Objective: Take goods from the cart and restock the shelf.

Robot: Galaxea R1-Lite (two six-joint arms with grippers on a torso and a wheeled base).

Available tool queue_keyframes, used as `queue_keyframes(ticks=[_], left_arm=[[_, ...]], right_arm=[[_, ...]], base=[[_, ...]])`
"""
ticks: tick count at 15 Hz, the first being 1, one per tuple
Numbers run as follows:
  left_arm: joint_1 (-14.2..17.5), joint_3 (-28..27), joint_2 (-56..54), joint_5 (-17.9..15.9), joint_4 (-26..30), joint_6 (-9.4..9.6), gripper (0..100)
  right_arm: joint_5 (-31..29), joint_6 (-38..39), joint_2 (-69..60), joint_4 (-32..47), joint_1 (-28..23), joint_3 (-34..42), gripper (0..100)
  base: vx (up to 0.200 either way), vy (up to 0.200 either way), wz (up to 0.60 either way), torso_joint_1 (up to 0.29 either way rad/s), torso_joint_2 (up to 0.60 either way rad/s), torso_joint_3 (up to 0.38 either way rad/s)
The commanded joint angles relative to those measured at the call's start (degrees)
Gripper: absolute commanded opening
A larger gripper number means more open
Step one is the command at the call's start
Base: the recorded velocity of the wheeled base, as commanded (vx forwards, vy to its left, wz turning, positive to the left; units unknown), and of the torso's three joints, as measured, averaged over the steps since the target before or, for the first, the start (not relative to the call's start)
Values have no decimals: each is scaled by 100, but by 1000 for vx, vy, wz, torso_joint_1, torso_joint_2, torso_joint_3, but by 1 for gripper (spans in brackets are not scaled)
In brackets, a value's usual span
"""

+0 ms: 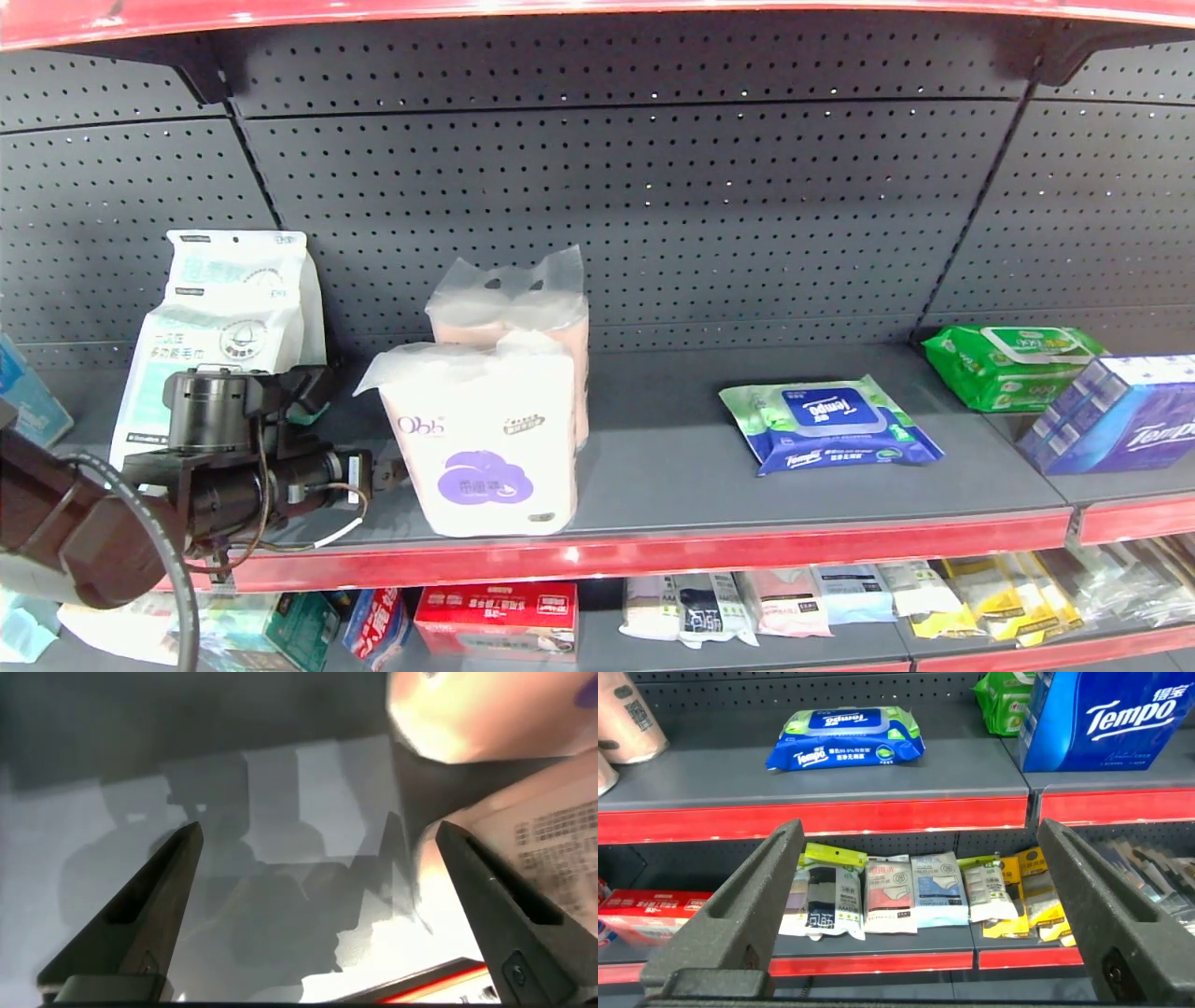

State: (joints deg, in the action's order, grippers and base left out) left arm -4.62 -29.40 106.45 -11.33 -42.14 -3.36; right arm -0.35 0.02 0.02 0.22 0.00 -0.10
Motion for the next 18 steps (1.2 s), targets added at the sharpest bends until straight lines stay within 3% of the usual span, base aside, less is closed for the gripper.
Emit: queue_keyframes(ticks=[1,4,6,11,14,15,16,18], left_arm=[[234,58,-344,-19,57,2,100],[497,295,-1074,-45,382,108,100],[506,655,-1812,-89,787,161,100],[778,1429,-5670,-247,3116,143,100],[840,1807,-7859,-256,3828,178,100],[840,1842,-8219,-256,3995,222,100],[840,1886,-9256,-283,4592,477,100],[849,1930,-10197,-573,5155,600,100]], right_arm=[[0,-2,-2,-4,0,1,100],[0,-2,-2,4,0,1,100],[0,-2,-2,4,9,1,100],[0,-2,-2,4,0,1,100],[0,6,-2,4,0,1,100],[0,6,-2,-4,0,1,100],[0,-2,-2,4,0,1,100],[0,-2,-2,-4,0,1,100]], base=[[0,0,0,0,0,0],[0,0,0,0,0,0],[0,0,0,0,0,0],[0,0,0,0,0,0],[0,0,0,0,0,0],[0,0,0,0,0,0],[0,0,0,0,0,0],[0,0,0,0,0,0]])
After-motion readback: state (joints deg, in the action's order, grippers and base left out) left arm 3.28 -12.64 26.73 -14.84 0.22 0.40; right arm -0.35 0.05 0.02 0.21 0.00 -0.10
